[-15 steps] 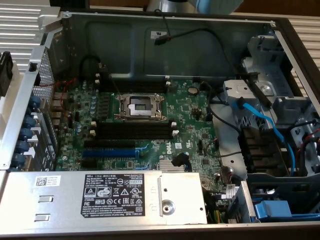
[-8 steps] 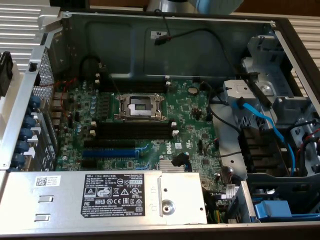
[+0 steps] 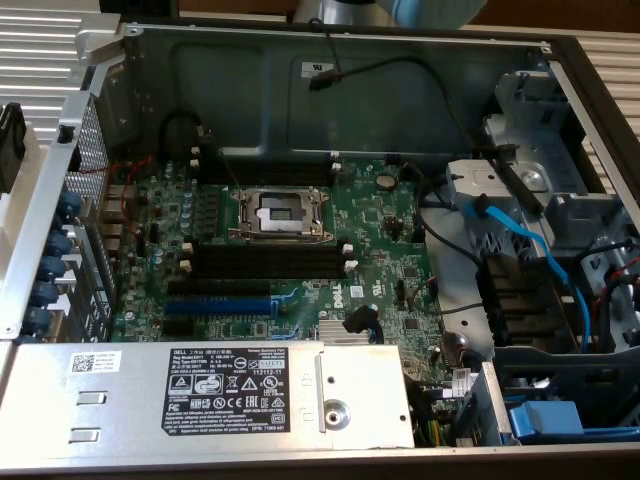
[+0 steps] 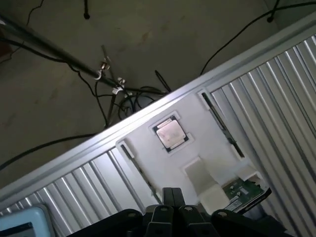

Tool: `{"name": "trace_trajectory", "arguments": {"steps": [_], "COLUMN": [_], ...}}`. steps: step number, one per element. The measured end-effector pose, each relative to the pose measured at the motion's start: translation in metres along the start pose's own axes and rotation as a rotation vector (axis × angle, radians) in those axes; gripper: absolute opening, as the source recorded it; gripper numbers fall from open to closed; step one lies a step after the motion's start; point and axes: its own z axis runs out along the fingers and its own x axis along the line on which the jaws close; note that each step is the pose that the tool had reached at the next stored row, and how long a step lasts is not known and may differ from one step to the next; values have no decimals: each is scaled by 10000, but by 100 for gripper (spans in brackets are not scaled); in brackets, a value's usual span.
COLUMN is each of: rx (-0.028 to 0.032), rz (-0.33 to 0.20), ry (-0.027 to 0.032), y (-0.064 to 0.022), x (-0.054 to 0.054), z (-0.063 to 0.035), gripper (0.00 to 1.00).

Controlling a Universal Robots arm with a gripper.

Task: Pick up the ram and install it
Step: 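Pick up the ram and move it above insertion slot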

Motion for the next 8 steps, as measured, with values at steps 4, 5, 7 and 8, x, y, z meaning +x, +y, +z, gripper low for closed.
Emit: {"name": "trace_trajectory", "arguments": {"steps": [4, 5, 7, 8], "rx": [-10, -13, -18, -20], "rz": [-735, -916, -1275, -1455], "ry": [-27, -33, -47, -54], "y": [0, 0, 0, 0], "x": [0, 0, 0, 0], "z": [0, 0, 0, 0], "gripper": [10, 10, 10, 10]}}
